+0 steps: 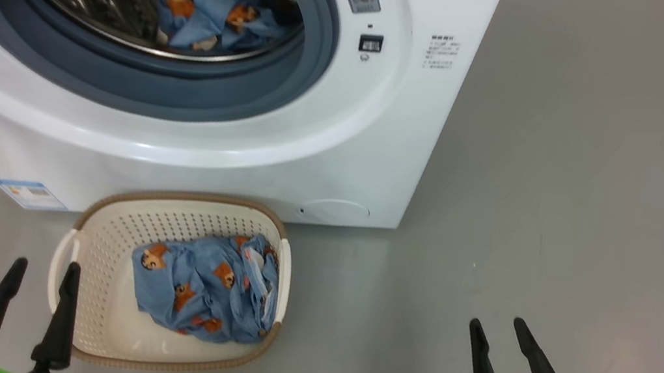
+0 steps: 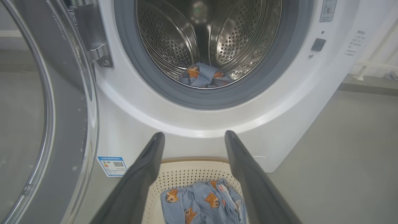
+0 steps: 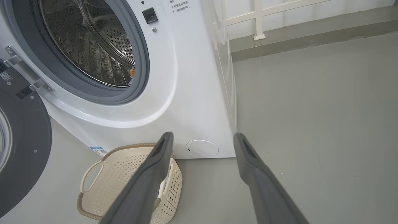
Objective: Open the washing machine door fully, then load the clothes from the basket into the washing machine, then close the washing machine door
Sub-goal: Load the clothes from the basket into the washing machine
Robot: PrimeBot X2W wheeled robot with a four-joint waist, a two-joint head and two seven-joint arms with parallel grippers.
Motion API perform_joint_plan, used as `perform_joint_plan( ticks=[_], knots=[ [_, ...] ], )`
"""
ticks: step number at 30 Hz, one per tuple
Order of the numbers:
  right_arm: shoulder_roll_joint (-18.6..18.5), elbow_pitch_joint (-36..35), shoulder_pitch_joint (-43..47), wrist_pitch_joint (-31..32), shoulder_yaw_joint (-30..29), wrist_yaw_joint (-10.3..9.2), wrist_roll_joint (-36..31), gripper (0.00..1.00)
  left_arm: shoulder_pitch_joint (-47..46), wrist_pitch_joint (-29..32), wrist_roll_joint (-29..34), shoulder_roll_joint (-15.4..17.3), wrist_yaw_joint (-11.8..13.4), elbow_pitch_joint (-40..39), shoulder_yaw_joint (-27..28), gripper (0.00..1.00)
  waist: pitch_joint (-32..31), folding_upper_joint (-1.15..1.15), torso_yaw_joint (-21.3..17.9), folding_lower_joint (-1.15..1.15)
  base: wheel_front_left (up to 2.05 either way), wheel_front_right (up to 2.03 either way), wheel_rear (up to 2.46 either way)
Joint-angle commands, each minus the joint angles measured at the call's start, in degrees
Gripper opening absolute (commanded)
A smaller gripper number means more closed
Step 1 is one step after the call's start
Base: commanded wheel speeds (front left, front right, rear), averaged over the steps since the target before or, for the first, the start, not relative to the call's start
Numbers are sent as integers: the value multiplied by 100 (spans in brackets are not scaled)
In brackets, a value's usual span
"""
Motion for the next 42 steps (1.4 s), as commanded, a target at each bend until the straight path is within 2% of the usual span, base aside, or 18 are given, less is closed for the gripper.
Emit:
perform_joint_plan(
  ticks=[1, 19, 27, 35, 42],
  knots=[
    [0, -157, -197, -28, 182, 17, -97, 100, -231, -37, -88, 183, -14, -93, 174, 100, 174, 0, -79, 0, 0, 0, 0],
    [0, -562, -420, -28, 343, 17, -174, 100, -809, -37, -596, 782, -14, 4, -350, 100, 1426, 0, -542, 0, 0, 0, 0],
    [0, -762, -497, -28, 397, 17, -205, 100, -1157, -37, -794, 1034, -14, 155, -598, 100, 1999, 0, -631, 0, 0, 0, 0],
    [0, -951, -634, -28, 515, 17, -156, 100, -1653, -37, -982, 1460, -14, 309, -1002, 100, 2678, 0, -811, 0, 0, 0, 0],
    [0, -1106, -768, -28, 683, 17, -52, 100, -2116, -37, -1257, 1964, -14, 492, -1295, 100, 3307, 0, -1000, 0, 0, 0, 0]
  ],
)
